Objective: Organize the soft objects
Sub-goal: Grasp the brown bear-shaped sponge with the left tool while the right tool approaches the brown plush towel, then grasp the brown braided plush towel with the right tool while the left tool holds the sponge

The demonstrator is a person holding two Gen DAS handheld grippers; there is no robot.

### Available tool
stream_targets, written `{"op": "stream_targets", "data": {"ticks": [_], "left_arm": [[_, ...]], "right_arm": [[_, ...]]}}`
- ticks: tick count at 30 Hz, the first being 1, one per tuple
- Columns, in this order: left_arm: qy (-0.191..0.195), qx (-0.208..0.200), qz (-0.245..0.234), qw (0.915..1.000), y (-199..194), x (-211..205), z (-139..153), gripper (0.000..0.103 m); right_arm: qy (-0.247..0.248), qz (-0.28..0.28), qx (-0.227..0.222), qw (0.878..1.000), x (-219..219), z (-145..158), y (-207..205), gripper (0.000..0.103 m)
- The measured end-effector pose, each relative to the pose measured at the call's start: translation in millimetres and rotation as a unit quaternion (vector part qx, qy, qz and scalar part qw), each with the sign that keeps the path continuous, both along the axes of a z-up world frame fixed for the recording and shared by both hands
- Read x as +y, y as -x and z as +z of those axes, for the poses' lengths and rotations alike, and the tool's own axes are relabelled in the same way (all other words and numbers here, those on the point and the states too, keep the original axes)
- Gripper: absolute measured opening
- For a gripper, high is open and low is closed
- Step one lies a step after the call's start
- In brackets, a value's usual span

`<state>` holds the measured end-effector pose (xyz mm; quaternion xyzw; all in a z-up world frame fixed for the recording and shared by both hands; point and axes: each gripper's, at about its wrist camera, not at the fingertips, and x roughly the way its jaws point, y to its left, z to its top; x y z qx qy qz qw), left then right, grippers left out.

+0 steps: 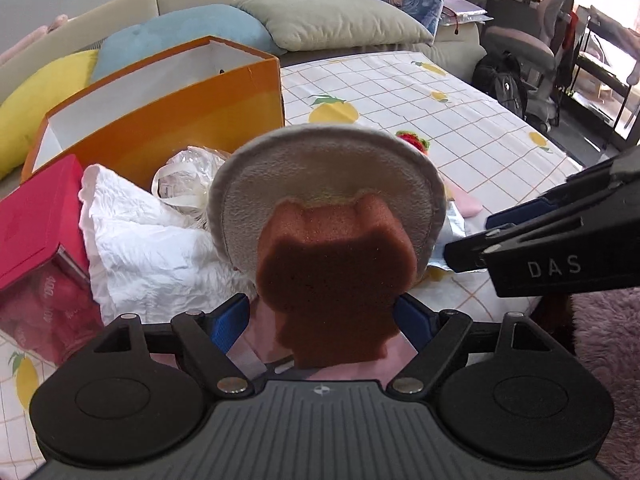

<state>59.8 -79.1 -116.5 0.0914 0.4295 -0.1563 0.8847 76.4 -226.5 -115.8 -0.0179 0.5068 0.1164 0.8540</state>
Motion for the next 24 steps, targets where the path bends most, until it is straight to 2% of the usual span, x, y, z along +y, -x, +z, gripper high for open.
{"op": "stream_targets", "data": {"ticks": [4,9,10,11,13,16,20,24], "left_arm": [[-0.007,-0.003,-0.009,0.9999,-2,-7,-5,0.099],[-0.044,-0.019,-0.038,0.9981,-1,-22,-13,0.099],[-0.048,-0.022,-0.037,0.9979,-1,-22,-14,0.093],[-0.047,-0.021,-0.034,0.9981,-1,-21,-13,0.091],[-0.020,-0.010,-0.026,0.9994,-1,-10,-9,0.083],[-0.004,0.002,0.003,1.0000,4,11,4,0.080],[0.038,0.005,0.047,0.9981,16,48,30,0.080],[0.074,-0.004,0.113,0.9908,21,83,54,0.080]], "right_arm": [[-0.023,0.015,0.004,1.000,5,-5,-8,0.036],[-0.037,0.045,0.003,0.998,14,-5,-7,0.030],[-0.035,0.046,0.003,0.998,15,-5,-7,0.029],[-0.035,0.045,0.002,0.998,14,-4,-7,0.029],[-0.038,0.041,0.002,0.998,12,-2,-7,0.030],[-0.040,0.041,0.000,0.998,9,6,-5,0.031],[-0.048,0.043,-0.026,0.998,6,26,-2,0.032],[-0.084,0.026,-0.048,0.995,3,49,-9,0.045]]}}
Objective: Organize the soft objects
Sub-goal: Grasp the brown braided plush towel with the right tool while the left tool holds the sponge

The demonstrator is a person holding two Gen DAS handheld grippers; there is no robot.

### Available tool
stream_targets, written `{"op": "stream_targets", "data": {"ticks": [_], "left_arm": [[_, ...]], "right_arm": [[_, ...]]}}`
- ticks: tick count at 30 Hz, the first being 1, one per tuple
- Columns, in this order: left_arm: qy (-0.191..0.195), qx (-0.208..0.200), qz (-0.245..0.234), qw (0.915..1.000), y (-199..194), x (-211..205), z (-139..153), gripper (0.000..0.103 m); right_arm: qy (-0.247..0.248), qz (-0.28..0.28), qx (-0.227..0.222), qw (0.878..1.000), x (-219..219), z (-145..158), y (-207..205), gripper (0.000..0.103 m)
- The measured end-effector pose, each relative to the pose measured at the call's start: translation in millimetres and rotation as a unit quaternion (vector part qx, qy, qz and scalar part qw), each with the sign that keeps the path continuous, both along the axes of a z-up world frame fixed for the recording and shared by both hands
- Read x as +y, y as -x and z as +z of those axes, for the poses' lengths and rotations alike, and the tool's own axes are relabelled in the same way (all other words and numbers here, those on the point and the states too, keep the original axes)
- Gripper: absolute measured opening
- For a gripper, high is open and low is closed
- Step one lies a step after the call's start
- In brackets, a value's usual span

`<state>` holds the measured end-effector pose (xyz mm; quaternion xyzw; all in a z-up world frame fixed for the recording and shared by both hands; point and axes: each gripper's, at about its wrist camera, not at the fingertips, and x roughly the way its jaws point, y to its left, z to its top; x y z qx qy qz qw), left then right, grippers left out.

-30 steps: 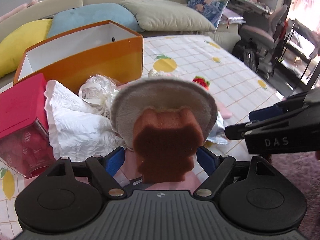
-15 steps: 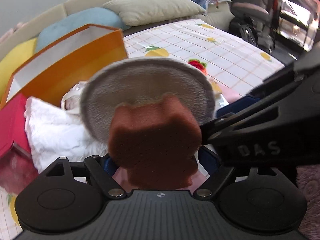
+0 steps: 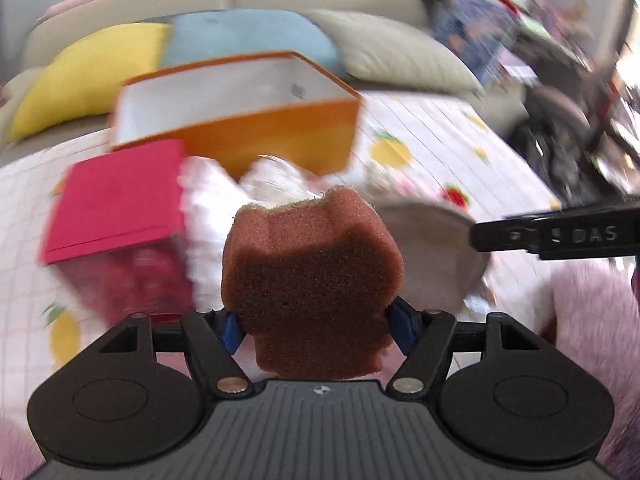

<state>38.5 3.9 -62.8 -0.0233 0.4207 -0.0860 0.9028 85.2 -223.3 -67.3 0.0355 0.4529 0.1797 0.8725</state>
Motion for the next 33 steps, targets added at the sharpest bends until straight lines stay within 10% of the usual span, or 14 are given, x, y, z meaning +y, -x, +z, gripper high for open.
{"op": "stream_targets", "data": {"ticks": [18,26,33], "left_arm": [[0.016,0.014,0.069,0.9974,-24,30,9,0.080],[0.025,0.019,0.070,0.9971,-21,30,6,0.080],[0.039,0.013,0.080,0.9959,-14,37,10,0.080]], "right_arm": [[0.066,0.002,0.064,0.996,65,-68,-51,0.070],[0.096,0.029,0.046,0.994,69,-74,-50,0.035],[0.100,0.064,0.023,0.993,71,-42,-34,0.025]]}}
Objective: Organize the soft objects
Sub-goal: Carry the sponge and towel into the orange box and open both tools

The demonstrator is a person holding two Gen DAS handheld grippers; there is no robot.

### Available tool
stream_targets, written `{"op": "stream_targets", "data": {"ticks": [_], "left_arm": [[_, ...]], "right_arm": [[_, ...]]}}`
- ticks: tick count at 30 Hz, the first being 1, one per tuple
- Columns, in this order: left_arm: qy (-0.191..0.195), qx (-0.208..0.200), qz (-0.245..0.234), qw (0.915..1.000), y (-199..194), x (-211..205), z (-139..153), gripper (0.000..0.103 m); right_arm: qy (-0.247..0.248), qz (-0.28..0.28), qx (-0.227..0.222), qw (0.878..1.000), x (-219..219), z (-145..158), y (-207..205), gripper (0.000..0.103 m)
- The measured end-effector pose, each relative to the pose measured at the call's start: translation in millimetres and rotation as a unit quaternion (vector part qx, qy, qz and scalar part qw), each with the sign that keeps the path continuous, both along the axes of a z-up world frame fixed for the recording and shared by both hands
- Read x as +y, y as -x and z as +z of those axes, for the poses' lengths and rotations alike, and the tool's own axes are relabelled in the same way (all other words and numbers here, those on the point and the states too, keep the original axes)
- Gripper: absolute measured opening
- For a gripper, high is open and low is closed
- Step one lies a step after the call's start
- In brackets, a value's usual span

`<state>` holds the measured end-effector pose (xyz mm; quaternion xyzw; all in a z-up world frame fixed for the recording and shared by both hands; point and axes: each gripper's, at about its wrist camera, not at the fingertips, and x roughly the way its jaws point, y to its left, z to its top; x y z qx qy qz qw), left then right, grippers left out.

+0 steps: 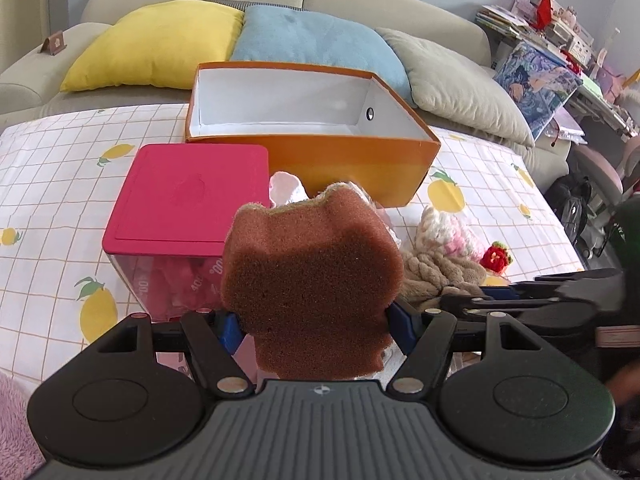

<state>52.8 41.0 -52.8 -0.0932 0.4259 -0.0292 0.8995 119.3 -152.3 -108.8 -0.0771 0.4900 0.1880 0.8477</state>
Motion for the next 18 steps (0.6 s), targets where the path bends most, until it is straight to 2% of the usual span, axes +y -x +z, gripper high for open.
{"op": "stream_targets", "data": {"ticks": [3,6,9,11,18], "left_arm": [[0.007,-0.008,0.007,0.9999,2,4,5,0.080],[0.012,-0.016,0.014,0.9997,5,7,10,0.080],[0.017,-0.021,0.018,0.9995,7,10,17,0.080],[0.025,-0.024,0.017,0.9993,6,14,23,0.080],[0.048,-0.058,0.016,0.9970,-13,30,61,0.080]], "right_arm": [[-0.014,0.012,-0.005,1.000,-2,20,10,0.025],[-0.018,0.021,-0.033,0.999,-4,40,22,0.025],[-0.090,0.021,-0.026,0.995,-18,61,25,0.025],[-0.118,0.015,-0.026,0.993,-23,73,25,0.025],[-0.133,0.025,-0.076,0.988,-19,108,14,0.025]]}}
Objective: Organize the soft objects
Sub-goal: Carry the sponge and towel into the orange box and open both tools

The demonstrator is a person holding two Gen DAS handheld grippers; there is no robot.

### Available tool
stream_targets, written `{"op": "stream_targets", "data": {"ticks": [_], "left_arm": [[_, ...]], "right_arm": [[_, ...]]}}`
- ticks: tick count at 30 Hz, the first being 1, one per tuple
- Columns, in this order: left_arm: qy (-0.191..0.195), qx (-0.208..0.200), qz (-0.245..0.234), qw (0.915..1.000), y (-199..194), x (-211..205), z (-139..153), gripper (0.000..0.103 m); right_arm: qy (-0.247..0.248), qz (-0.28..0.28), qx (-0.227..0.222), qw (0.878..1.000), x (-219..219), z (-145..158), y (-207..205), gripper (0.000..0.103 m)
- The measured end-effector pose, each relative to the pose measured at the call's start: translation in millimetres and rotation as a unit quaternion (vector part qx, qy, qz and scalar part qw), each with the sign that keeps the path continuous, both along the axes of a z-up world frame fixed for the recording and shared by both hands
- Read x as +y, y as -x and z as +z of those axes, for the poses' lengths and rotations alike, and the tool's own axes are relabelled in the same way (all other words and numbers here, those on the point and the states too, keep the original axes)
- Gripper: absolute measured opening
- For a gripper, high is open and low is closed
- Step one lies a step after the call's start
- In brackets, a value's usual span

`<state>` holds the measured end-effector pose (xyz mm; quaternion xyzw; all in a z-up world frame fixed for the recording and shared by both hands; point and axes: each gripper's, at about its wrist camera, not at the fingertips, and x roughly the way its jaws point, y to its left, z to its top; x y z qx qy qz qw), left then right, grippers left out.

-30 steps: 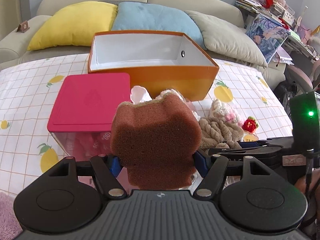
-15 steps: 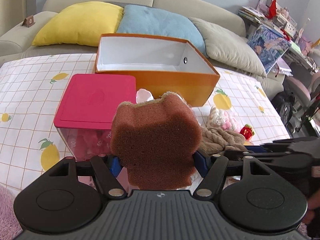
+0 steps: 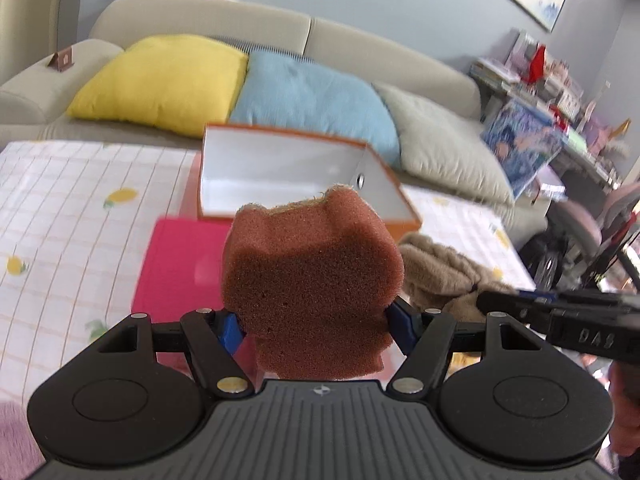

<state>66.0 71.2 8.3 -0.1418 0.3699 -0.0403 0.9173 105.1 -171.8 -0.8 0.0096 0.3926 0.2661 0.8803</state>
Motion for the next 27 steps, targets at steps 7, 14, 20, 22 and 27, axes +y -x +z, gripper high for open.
{"op": "stream_targets", "data": {"ticks": [7,14,20,22,27], "left_arm": [[0.003,-0.029,-0.010,0.9995,-38,14,39,0.080],[0.019,-0.002,-0.018,0.9997,-89,29,46,0.080],[0.000,0.050,-0.020,0.9986,-129,41,24,0.080],[0.004,0.068,-0.018,0.9975,-142,48,14,0.080],[0.001,0.110,-0.012,0.9938,-170,61,-16,0.080]], "right_arm": [[0.002,0.019,-0.061,0.998,24,29,-27,0.025],[0.016,0.030,-0.085,0.996,57,34,-72,0.025],[0.027,0.037,-0.070,0.996,88,15,-112,0.026],[0.034,0.041,-0.064,0.997,98,6,-125,0.025],[0.065,0.041,-0.041,0.996,122,-22,-157,0.021]]}}
